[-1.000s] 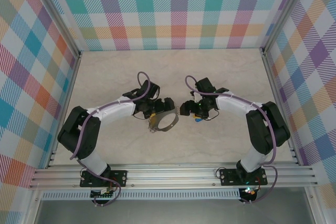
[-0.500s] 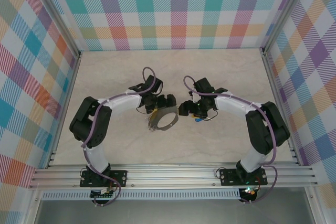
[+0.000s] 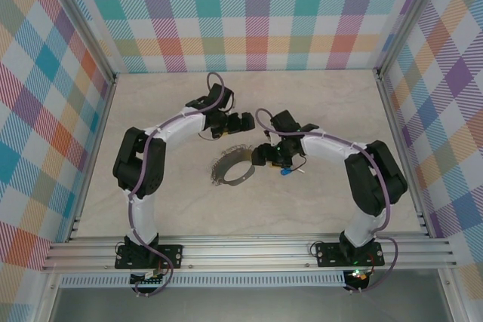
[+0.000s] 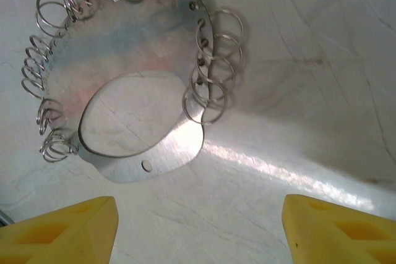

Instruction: Put the keys on the keyring

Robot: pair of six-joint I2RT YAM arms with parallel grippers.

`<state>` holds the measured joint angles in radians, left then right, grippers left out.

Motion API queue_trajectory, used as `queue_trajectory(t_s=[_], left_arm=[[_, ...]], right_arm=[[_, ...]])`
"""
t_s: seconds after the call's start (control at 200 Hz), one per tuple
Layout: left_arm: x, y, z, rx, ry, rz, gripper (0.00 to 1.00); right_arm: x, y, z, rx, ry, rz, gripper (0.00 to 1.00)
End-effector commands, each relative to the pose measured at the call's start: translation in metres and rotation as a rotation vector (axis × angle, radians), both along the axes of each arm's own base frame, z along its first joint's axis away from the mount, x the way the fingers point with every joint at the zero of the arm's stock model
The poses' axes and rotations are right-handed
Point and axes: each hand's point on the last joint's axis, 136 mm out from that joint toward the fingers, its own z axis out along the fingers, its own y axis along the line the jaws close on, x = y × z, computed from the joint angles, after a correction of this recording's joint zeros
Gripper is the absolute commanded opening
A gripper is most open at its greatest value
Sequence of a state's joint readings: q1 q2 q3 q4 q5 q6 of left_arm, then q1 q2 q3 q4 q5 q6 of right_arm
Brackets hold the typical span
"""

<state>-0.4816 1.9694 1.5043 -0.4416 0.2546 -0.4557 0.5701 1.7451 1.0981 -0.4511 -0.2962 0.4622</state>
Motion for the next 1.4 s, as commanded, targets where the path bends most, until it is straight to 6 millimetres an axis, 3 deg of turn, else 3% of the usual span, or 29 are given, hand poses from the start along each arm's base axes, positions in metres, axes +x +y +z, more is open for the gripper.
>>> queue_trajectory(t_s=[0.0,0.205,0.605,0.885,1.395], left_arm=[[-0.009,0.002,0.042,-0.067,-0.024,0.023,1.0],[-0.031,0.026,0.069,-0.09,-0.057,0.145,1.0],[-0.068,0.064,0.077,-0.1,-0.09,0.282,1.0],[-0.073,0.068,0.074,-0.09,-0.09,0.289,1.0],[-0.074,0.067,0.072,-0.091,-0.091,0.28,1.0]], right_arm=[[0.002,0.006,-0.003,-0.028,-0.012,0.059,0.69],[0.005,0.014,-0.014,-0.042,0.002,0.093,0.68],[0.016,0.035,-0.02,-0.021,0.018,0.121,0.67],[0.022,0.048,-0.018,-0.002,0.023,0.127,0.67],[0.032,0.055,-0.015,-0.01,0.009,0.143,0.66]])
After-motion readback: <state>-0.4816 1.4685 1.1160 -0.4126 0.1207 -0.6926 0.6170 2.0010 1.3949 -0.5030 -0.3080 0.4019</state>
